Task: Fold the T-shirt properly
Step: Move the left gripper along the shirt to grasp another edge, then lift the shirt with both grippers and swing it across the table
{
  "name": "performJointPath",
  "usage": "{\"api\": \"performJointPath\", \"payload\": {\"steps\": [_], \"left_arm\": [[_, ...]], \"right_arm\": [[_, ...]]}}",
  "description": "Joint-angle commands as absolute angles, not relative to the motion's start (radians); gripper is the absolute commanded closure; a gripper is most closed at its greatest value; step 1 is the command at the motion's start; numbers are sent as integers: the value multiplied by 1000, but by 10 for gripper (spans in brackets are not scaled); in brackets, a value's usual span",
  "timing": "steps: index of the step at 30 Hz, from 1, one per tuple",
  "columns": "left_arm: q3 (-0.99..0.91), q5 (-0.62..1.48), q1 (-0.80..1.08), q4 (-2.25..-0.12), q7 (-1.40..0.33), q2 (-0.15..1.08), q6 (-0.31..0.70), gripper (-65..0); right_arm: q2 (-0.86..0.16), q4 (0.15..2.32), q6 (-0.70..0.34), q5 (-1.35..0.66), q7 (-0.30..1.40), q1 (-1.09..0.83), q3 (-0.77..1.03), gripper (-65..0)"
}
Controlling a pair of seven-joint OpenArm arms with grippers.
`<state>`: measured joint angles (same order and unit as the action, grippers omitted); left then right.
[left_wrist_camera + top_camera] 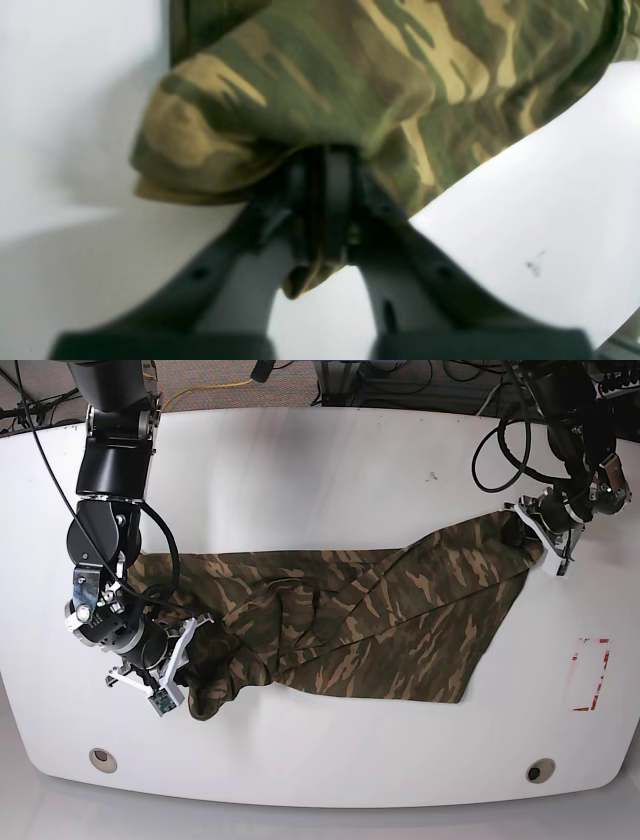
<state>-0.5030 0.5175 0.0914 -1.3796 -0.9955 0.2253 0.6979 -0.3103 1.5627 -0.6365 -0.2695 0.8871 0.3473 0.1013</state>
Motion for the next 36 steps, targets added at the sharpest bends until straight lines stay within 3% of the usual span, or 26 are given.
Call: {"api": "performJointPath", "payload": {"steps": [1, 22, 36], "left_arm": [[-499, 449, 104, -1383, -1036, 228, 698, 0], [-595, 452, 147, -1827, -1043, 240, 698, 0], [-538, 452, -171, -1845, -1113, 303, 698, 0]], "right_arm": [[-321, 1583, -641, -283, 865, 377, 110, 0], [-321, 1788, -641, -283, 871, 245, 104, 0], [-331, 1662, -673, -275, 869, 432, 101, 0]]}}
